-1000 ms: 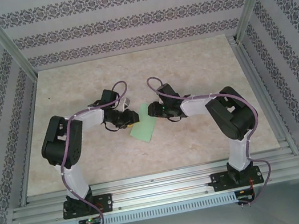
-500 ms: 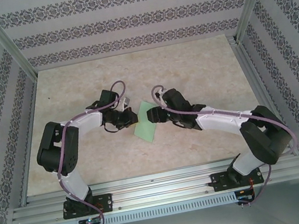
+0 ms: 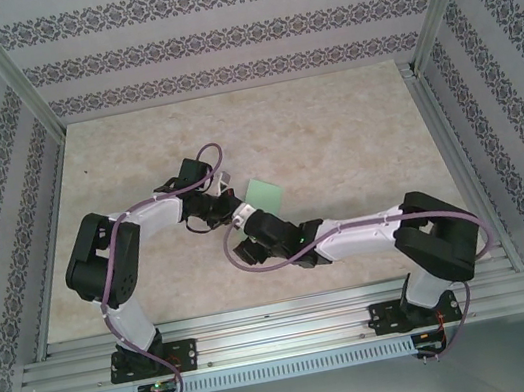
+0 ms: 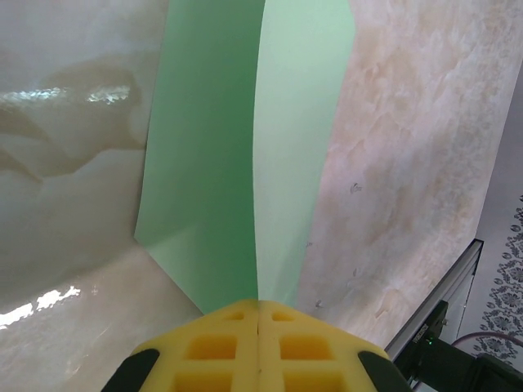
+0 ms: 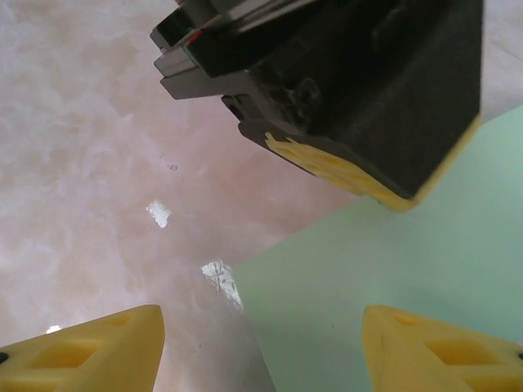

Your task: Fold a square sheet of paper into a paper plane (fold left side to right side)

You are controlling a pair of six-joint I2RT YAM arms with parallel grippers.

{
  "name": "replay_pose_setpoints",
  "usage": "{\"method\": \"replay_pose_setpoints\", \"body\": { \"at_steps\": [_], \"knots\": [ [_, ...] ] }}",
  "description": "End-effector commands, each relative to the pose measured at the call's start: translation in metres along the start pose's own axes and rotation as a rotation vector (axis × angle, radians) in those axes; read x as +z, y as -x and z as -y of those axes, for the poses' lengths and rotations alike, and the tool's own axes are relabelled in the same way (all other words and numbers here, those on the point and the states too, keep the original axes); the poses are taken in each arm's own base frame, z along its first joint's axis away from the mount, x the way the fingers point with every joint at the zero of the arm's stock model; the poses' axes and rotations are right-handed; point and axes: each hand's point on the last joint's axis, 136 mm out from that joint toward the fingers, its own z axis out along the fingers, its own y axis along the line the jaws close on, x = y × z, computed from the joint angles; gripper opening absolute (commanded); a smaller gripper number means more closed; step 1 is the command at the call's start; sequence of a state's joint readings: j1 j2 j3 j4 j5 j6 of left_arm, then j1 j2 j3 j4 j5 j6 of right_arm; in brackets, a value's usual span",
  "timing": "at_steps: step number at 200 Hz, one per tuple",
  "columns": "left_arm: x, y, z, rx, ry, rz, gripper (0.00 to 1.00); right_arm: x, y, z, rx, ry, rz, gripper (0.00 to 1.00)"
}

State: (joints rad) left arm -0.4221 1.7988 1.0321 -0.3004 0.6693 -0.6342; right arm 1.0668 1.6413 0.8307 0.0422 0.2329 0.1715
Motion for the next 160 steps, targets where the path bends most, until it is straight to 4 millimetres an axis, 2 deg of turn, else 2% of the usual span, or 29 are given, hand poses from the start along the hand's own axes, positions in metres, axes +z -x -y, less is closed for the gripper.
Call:
{"method": "replay_pose_setpoints", "body": {
  "at_steps": [1,22,49,69,91,106,116,143,160],
  "knots": [
    [-0.003,0.003,0.014,0.031,-0.029,0.012,0.06,0.008,0.010,0.004,-0.086,-0.081,-0.001,0.66],
    [-0.003,0.004,0.015,0.031,-0.026,0.013,0.06,0.014,0.007,0.003,-0.101,-0.101,-0.022,0.62],
    [-0.004,0.005,0.014,0.038,-0.020,0.014,0.05,0.012,0.004,0.008,-0.096,-0.123,-0.041,0.45],
    [-0.003,0.005,0.013,0.038,-0.013,0.012,0.06,0.008,0.003,0.009,-0.085,-0.106,-0.042,0.27],
    [-0.004,0.006,0.015,0.049,-0.013,0.015,0.09,0.005,0.001,0.009,-0.065,-0.066,-0.043,0.00],
    [-0.007,0.009,0.017,0.065,-0.006,0.017,0.14,0.003,0.001,0.009,-0.062,-0.042,-0.045,0.00],
    [-0.010,0.011,0.019,0.079,0.000,0.022,0.24,0.002,0.000,0.008,-0.058,-0.022,-0.047,0.00],
    [-0.023,0.021,0.027,0.115,0.020,0.048,0.37,-0.002,-0.002,0.007,-0.049,0.026,-0.048,0.00],
    [-0.033,0.028,0.031,0.141,0.042,0.074,0.43,-0.006,-0.004,0.007,-0.033,0.057,-0.045,0.00]
  ]
}}
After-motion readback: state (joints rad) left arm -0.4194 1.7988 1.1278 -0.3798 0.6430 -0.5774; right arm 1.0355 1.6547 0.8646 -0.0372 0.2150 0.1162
